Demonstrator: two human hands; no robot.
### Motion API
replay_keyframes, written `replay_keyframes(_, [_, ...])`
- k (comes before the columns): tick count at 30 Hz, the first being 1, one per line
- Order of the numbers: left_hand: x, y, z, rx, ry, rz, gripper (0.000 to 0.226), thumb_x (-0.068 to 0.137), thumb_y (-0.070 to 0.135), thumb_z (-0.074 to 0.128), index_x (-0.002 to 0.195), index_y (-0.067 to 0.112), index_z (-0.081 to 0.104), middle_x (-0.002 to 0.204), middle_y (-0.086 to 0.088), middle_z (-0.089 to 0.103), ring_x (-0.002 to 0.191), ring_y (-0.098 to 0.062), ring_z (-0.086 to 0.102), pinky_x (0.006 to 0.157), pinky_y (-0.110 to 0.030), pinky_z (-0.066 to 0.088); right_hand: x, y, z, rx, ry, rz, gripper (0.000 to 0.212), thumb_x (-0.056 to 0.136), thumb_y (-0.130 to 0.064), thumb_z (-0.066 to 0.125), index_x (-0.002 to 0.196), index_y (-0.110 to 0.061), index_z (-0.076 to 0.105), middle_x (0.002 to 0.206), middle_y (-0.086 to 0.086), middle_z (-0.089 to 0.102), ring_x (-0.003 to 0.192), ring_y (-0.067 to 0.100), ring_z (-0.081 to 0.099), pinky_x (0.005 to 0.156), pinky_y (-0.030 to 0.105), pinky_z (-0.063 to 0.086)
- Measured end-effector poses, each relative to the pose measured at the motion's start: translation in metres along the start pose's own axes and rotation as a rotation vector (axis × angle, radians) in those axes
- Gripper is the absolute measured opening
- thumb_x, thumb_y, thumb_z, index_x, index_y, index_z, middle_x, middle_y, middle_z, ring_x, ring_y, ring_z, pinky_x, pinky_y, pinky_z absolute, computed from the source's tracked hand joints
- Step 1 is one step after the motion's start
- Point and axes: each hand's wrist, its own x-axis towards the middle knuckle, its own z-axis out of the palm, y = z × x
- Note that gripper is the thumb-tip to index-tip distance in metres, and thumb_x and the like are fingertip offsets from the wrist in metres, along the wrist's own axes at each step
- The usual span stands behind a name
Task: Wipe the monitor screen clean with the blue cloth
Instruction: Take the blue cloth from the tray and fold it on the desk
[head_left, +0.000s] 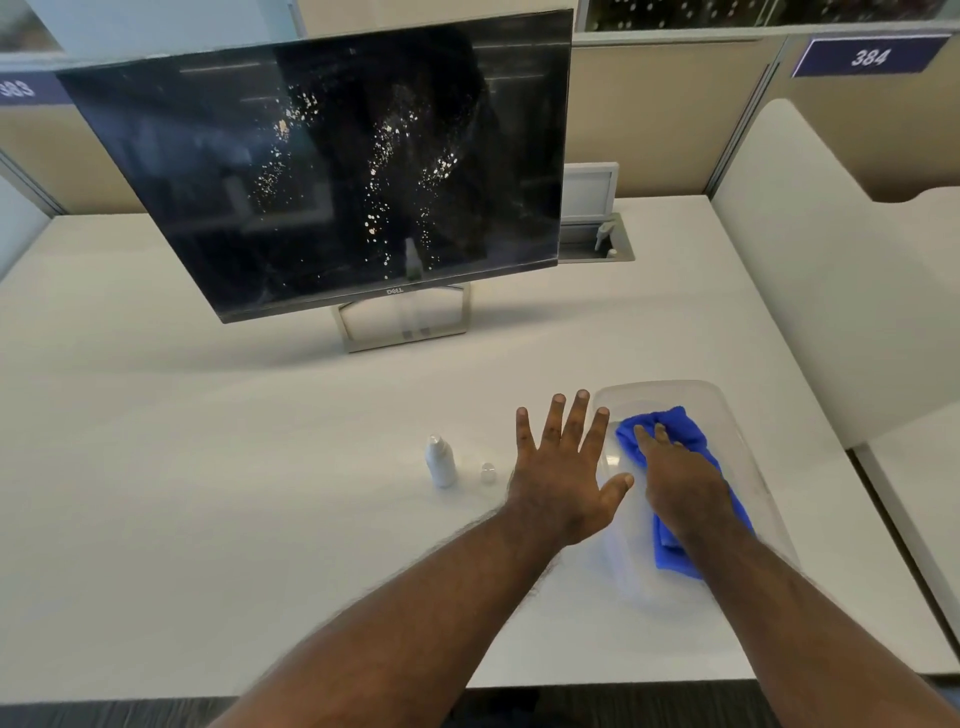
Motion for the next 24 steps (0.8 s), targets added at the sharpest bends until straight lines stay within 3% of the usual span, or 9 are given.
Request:
replay_keyframes(4, [-0.002,0.002,-0.009,-0.104,0.011,-0.010,0.077,0.096,0.063,0.022,0.157,0.024,-0.007,0.164,-0.001,-0.018,0.150,-0.025,-0.019,0.112,-0.055,-0.021,-0.002,0.012,-0.013,0.199,0.059,0.090,0.061,0.095,-0.012,0.042,0.152,-0.028,0.027,0.134,0.000,0.058,0.108,0.023,0.060,0.088,0.032,0.047])
replay_keyframes(7, [-0.003,0.001,-0.020,-0.227,0.006,-0.032,0.075,0.098,0.061,0.023,0.157,0.024,-0.006,0.165,0.000,-0.016,0.150,-0.024,-0.020,0.114,-0.052,-0.019,-0.006,0.022,-0.028,0.458,0.119,0.165,0.059,0.085,-0.012,0.048,0.141,-0.031,0.046,0.117,0.006,0.065,0.099,0.029,0.060,0.083,0.034,0.046])
replay_keyframes(11, [-0.005,0.000,-0.042,-0.453,0.013,-0.056,0.073,0.099,0.057,0.028,0.157,0.024,-0.002,0.166,0.001,-0.010,0.151,-0.020,-0.016,0.118,-0.048,-0.011,-0.019,0.036,-0.063,0.750,0.232,0.172,0.053,0.074,-0.009,0.057,0.122,-0.031,0.064,0.086,-0.004,0.067,0.074,0.020,0.060,0.072,0.031,0.046])
replay_keyframes(16, [-0.010,-0.005,-0.074,-0.848,0.017,-0.134,0.069,0.100,0.053,0.035,0.157,0.028,0.006,0.166,0.008,0.002,0.151,-0.011,0.000,0.120,-0.034,0.009,-0.048,0.025,-0.110,0.976,0.308,0.115,0.056,0.073,-0.010,0.056,0.118,-0.043,0.062,0.097,-0.014,0.071,0.086,0.016,0.069,0.084,0.043,0.057])
replay_keyframes(20, [-0.017,-0.018,-0.108,-1.061,0.087,-0.224,0.063,0.097,0.056,0.039,0.153,0.026,0.031,0.159,0.003,0.033,0.144,-0.014,0.033,0.110,-0.025,0.022,-0.077,-0.014,-0.155,1.053,0.348,-0.001,0.060,0.066,-0.019,0.052,0.110,-0.059,0.061,0.099,-0.024,0.071,0.088,0.006,0.069,0.081,0.034,0.057])
replay_keyframes(22, [-0.022,-0.030,-0.125,-1.239,0.147,-0.297,0.057,0.092,0.058,0.044,0.136,0.024,0.056,0.143,-0.001,0.055,0.132,-0.022,0.049,0.110,-0.036,0.037,-0.091,-0.041,-0.175,1.048,0.363,-0.093,0.063,0.064,-0.021,0.049,0.114,-0.058,0.060,0.100,-0.028,0.070,0.086,0.000,0.068,0.077,0.026,0.055])
replay_keyframes(24, [-0.031,-0.048,-0.142,-1.435,0.195,-0.394,0.040,0.092,0.059,0.049,0.107,0.027,0.069,0.119,0.002,0.066,0.115,-0.025,0.063,0.091,-0.043,0.056,-0.102,-0.071,-0.188,1.005,0.377,-0.198,0.066,0.064,-0.019,0.048,0.122,-0.051,0.057,0.100,-0.026,0.070,0.087,-0.001,0.066,0.077,0.022,0.053])
